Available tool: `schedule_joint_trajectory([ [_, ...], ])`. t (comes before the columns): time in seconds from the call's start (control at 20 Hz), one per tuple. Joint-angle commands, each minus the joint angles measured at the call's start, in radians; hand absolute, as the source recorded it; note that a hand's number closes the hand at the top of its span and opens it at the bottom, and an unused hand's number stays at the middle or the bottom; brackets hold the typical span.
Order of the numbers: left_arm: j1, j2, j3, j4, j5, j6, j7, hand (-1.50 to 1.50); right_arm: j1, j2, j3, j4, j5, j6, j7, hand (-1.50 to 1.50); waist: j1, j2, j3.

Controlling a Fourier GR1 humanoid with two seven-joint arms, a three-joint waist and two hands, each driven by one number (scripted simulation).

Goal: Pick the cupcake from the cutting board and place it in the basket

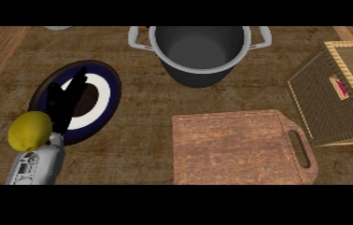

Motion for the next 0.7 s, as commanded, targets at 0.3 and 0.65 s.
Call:
schedule_joint_trajectory([
  [0.3, 0.032, -0.01, -0.013, -0.017, -0.006, -0.006, -0.009, 0.0, 0.031, -0.01, -0.193, -0.044, -0.071, -0.224, -0.027, -1.5, -0.008, -0.003, 0.0],
  [0.65, 0.029, -0.003, 0.007, -0.031, -0.012, 0.016, 0.004, 0.0, 0.163, -0.159, -0.426, -0.033, -0.229, -0.115, -0.019, -1.5, -0.027, -0.006, 0.0],
])
